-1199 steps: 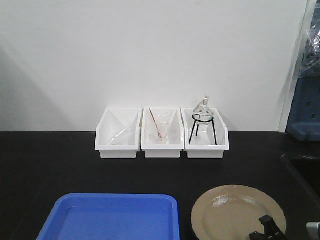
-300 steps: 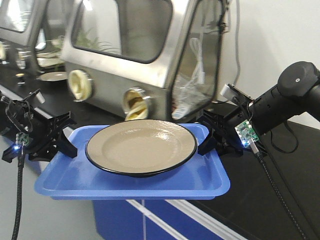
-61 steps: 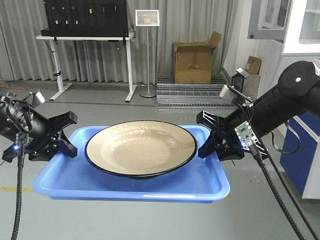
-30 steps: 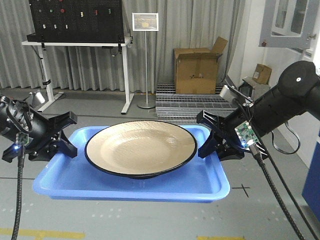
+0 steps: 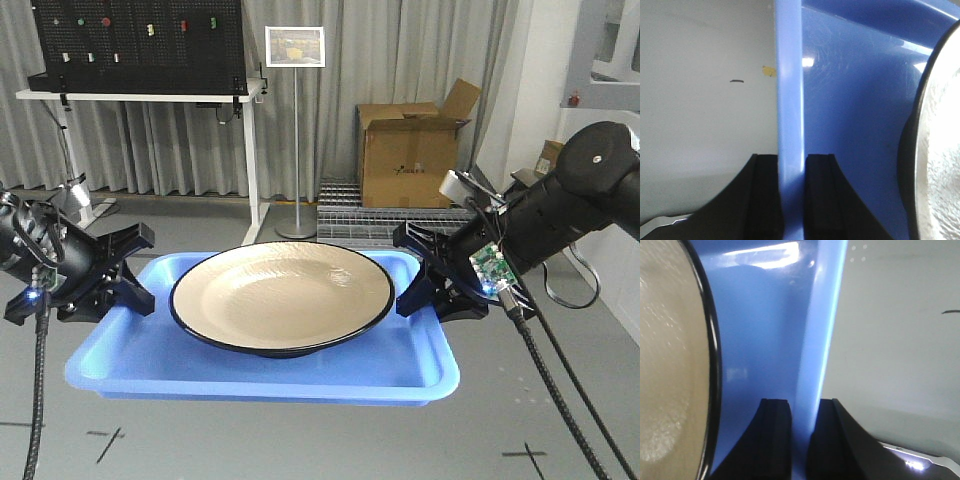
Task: Place disk in tray to left cabinet
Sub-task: 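Hold the tray with both grippers while driving to the white cabinet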
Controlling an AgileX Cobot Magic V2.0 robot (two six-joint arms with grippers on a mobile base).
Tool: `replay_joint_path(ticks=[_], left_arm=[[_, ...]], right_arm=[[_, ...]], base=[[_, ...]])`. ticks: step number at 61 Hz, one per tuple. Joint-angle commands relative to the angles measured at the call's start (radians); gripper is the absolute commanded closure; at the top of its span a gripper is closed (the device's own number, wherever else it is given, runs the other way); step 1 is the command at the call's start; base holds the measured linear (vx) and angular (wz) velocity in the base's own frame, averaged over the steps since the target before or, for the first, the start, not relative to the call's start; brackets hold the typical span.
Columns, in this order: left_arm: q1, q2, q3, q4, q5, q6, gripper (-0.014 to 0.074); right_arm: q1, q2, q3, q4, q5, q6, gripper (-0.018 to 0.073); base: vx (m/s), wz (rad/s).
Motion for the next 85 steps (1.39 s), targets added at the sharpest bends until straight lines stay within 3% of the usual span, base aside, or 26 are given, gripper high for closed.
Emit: replay_joint_path(ticks=[1, 85], left_arm=[[-0.043, -0.062, -0.038, -0.268, 0.007, -0.016, 0.0596], [-0.043, -0.062, -0.038, -0.268, 0.007, -0.016, 0.0596]], right_arm=[[0.036, -0.064, -0.040, 0.261, -0.035, -0.017, 0.0551], [0.036, -0.064, -0.040, 0.263, -0.034, -0.017, 0.0551]], base=[[0.66, -0.02], [0.64, -0.02]])
